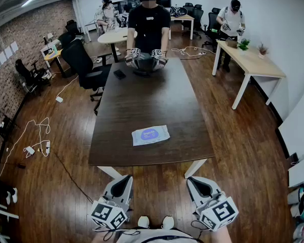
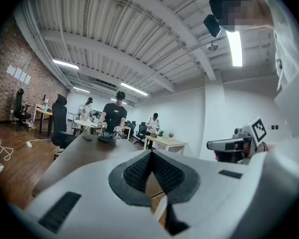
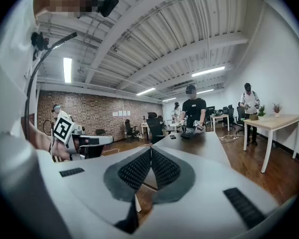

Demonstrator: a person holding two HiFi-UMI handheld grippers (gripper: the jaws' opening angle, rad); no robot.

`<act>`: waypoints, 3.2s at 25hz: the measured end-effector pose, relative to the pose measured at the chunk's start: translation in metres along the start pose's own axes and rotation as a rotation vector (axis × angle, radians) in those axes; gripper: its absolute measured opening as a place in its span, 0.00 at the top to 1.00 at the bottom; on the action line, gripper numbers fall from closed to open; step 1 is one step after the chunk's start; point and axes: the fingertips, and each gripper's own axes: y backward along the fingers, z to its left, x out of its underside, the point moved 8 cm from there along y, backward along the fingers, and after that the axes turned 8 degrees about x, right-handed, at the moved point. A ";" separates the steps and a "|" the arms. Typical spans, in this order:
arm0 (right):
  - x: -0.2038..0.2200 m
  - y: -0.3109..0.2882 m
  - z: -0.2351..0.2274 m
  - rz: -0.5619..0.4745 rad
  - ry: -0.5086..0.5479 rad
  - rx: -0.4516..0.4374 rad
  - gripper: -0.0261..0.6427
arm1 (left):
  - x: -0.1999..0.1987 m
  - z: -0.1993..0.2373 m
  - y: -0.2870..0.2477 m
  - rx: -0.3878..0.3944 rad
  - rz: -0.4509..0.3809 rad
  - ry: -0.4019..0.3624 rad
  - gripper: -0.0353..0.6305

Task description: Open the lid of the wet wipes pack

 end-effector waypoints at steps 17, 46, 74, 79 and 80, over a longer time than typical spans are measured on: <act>0.006 0.010 -0.023 0.007 0.027 -0.074 0.95 | 0.010 -0.025 -0.018 -0.034 -0.017 -0.011 0.94; 0.010 -0.312 -0.057 0.141 0.162 -0.145 0.95 | 0.016 0.220 -0.168 0.021 0.145 0.058 0.94; 0.132 -0.447 -0.090 0.562 0.603 -0.564 0.75 | 0.143 0.266 -0.265 -0.042 0.439 0.248 0.91; 0.148 -0.454 -0.094 0.612 0.707 -0.639 0.52 | 0.150 0.265 -0.272 -0.075 0.459 0.237 0.91; 0.150 -0.457 -0.094 0.620 0.729 -0.652 0.50 | 0.151 0.266 -0.274 -0.078 0.464 0.234 0.90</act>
